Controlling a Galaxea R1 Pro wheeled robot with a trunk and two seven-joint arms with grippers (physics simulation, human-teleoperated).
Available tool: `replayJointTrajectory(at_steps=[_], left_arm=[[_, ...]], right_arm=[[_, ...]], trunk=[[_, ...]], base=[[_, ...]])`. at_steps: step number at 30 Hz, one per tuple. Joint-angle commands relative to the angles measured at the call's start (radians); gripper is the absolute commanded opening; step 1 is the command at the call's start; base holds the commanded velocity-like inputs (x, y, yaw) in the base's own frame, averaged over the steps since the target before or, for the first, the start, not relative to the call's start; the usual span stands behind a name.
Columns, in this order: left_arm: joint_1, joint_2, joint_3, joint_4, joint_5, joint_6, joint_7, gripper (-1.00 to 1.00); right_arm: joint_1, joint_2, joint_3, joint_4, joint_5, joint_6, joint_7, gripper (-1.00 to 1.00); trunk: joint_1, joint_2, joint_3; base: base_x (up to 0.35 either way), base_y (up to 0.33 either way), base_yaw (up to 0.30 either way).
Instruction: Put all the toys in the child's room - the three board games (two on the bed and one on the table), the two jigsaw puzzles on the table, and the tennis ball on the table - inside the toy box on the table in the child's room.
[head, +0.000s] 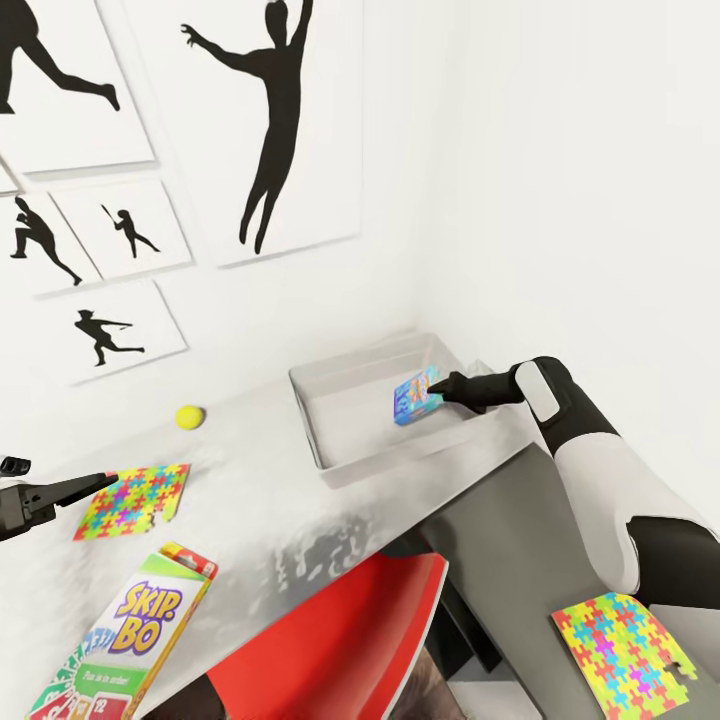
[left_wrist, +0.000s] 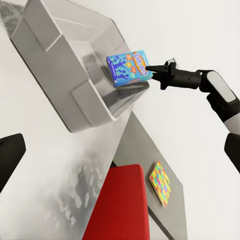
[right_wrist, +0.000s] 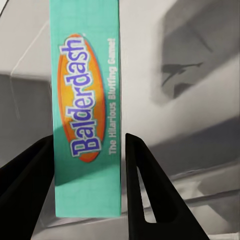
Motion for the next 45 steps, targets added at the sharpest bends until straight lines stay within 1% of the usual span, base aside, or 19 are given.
replayJointTrajectory(at_steps=[1,11,26,29,39,42,45], left_arm=[[-0.001,0.001,0.000,0.000,-0.001,0.011,-0.004,1.00],[-0.001,0.001,0.001,-0.001,-0.001,0.011,-0.004,1.00],[-0.001,0.000,0.002,-0.001,-0.001,0.011,-0.004,1.00],[-0.001,0.001,0.002,-0.001,-0.001,0.011,-0.004,1.00],[-0.001,0.000,0.003,-0.002,-0.001,0.011,-0.004,1.00],[-0.001,0.001,0.005,-0.002,-0.001,0.010,-0.004,1.00],[-0.001,0.002,0.008,-0.002,-0.001,0.009,-0.004,1.00]], right_arm=[[-0.001,0.001,-0.003,-0.001,0.009,0.002,0.009,-1.00],[-0.001,0.000,-0.002,-0.009,0.008,0.000,0.009,-1.00],[-0.001,0.001,-0.001,-0.010,0.008,-0.005,0.009,-1.00],[-0.001,0.001,-0.001,-0.008,0.008,-0.023,0.009,-1.00],[-0.002,0.002,-0.001,-0.008,0.010,-0.040,0.009,-1.00],[-0.002,0.003,0.000,-0.006,0.010,-0.080,0.009,-1.00],[-0.002,0.006,0.001,-0.003,0.010,-0.097,0.009,-1.00]], trunk=[[0.000,-0.002,-0.003],[0.000,-0.002,-0.018],[0.000,-0.002,-0.020],[0.000,-0.002,-0.020],[0.000,-0.002,-0.020],[0.000,-0.002,-0.020],[0.000,-0.002,-0.020]], base=[[0.000,0.000,0.000],[0.000,0.000,0.000],[0.000,0.000,0.000],[0.000,0.000,0.000],[0.000,0.000,0.000],[0.000,0.000,0.000],[0.000,0.000,0.000]])
